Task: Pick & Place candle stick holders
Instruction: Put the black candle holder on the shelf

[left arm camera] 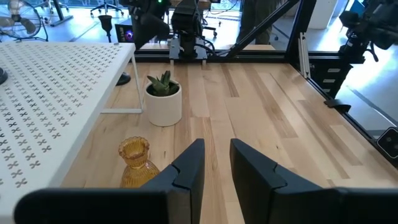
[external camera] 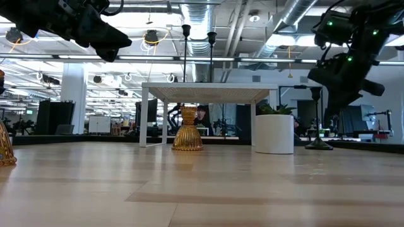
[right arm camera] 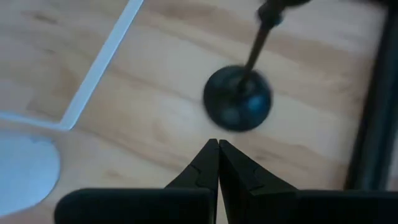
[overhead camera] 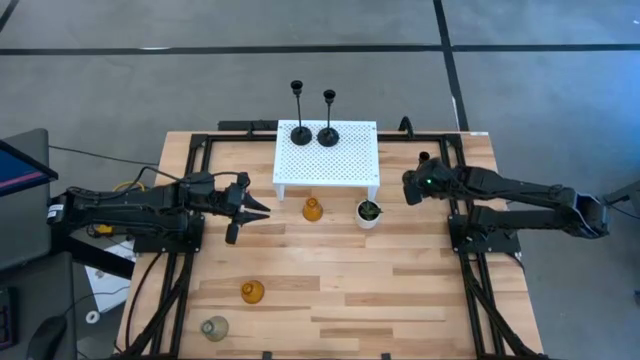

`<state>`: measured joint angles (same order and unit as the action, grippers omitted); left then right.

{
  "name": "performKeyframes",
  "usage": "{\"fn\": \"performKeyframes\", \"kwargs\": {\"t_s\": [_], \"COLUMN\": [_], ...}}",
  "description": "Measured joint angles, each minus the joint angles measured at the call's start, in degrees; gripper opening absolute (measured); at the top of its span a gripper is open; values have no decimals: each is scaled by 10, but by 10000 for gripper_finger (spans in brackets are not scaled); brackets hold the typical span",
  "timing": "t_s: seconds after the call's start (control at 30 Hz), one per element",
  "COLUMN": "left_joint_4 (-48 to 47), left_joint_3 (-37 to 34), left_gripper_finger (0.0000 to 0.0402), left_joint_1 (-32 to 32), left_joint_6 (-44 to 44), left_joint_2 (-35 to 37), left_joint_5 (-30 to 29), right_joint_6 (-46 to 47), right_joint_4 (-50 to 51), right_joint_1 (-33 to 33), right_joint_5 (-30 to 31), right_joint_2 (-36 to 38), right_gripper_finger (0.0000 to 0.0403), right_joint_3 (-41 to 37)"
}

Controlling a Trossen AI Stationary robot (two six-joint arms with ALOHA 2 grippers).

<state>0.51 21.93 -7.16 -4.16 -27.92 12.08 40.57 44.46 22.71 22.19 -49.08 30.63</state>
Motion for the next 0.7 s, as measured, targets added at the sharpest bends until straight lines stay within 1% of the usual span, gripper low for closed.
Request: {"fn": "performKeyframes", "kwargs": {"t_s": [0.13,0.33,0.4,0.53,0.7], "left_joint_4": [0,0,0,0,0], "left_joint_3": [0,0,0,0,0], "left_gripper_finger": [76,76,76,76,76], "left_joint_1": [0,0,0,0,0], "left_joint_6": [1,1,1,1,1], "left_joint_2": [0,0,0,0,0], "left_joint_5": [0,0,0,0,0], "right_joint_6": [0,-6,-17,-10,20], "right_joint_4": [-15,-35,-34,-39,-48], "right_joint_1": [-10,-13,-13,-13,-5], "right_joint_5": [49,53,54,69,100], "right_joint_2": [0,0,0,-6,-36], "right_gripper_finger": [0,1,8,49,124], "right_joint_3": [0,0,0,0,0]}}
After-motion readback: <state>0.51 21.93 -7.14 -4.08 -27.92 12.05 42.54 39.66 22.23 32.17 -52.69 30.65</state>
